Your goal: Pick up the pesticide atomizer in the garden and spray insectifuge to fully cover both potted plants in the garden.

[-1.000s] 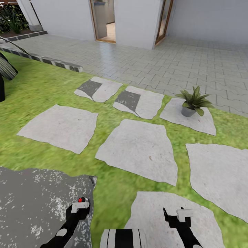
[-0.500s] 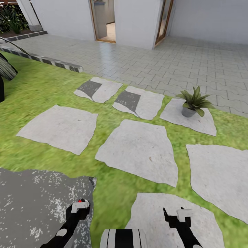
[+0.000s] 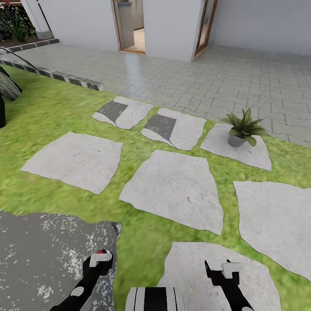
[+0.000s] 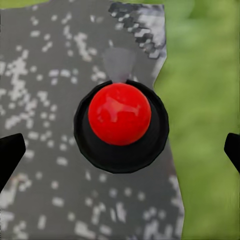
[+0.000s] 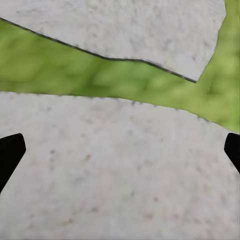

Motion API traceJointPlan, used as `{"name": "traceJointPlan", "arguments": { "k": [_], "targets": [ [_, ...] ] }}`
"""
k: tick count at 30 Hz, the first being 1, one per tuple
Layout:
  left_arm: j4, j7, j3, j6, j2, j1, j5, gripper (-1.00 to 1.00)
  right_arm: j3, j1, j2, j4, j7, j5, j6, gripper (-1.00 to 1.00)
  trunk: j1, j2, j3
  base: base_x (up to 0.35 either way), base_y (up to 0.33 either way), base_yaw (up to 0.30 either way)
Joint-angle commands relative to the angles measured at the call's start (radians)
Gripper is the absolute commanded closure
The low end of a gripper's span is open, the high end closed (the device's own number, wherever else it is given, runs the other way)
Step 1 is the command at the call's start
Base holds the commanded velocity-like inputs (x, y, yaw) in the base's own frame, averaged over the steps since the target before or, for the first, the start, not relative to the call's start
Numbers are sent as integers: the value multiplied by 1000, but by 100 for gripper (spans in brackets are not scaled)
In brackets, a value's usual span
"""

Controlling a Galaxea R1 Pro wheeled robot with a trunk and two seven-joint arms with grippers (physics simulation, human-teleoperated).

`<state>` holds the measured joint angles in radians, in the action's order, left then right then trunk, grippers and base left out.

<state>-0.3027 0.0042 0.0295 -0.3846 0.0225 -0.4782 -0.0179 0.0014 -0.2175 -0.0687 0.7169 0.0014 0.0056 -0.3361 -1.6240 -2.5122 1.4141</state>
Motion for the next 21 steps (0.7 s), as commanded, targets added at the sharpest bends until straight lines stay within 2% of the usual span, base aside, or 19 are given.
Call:
{"name": "traceJointPlan", "arguments": {
  "k": [1,7,8,21],
  "targets": [
    [1,0,3,-3,0,0,-2,-100,0,0,0,-1,0,1,-3,-100,0,0,1,0,0,0],
    [0,0,3,-3,0,0,-2,-100,0,0,0,-1,0,1,-3,-100,0,0,1,0,0,0],
    [-4,0,4,-2,0,0,-2,100,1,0,0,-1,0,1,-3,-100,0,0,1,0,0,0],
    [-12,0,1,-5,-1,0,-2,100,1,0,0,-3,0,1,-3,-100,0,0,1,0,0,0]
  ]
}}
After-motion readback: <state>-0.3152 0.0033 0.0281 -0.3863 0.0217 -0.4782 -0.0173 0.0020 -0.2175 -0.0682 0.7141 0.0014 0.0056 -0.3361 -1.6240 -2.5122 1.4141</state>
